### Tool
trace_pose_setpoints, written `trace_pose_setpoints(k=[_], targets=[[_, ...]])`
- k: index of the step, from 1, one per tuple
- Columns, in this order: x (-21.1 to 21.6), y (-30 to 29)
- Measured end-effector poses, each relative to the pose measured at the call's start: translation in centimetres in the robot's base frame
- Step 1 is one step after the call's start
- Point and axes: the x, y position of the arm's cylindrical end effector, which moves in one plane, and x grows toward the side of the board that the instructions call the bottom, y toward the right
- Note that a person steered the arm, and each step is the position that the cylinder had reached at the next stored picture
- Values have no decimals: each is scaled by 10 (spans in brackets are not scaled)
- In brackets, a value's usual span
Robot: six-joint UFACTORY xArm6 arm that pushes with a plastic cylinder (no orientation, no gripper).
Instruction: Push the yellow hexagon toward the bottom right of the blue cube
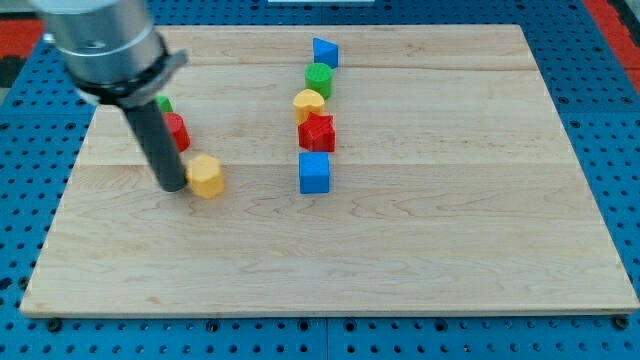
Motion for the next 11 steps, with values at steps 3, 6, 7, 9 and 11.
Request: trace_pose_setpoints(k=[3, 6, 7, 9, 11], targets=[[24, 15], [0, 39], [5, 59], [30, 86], [50, 113]])
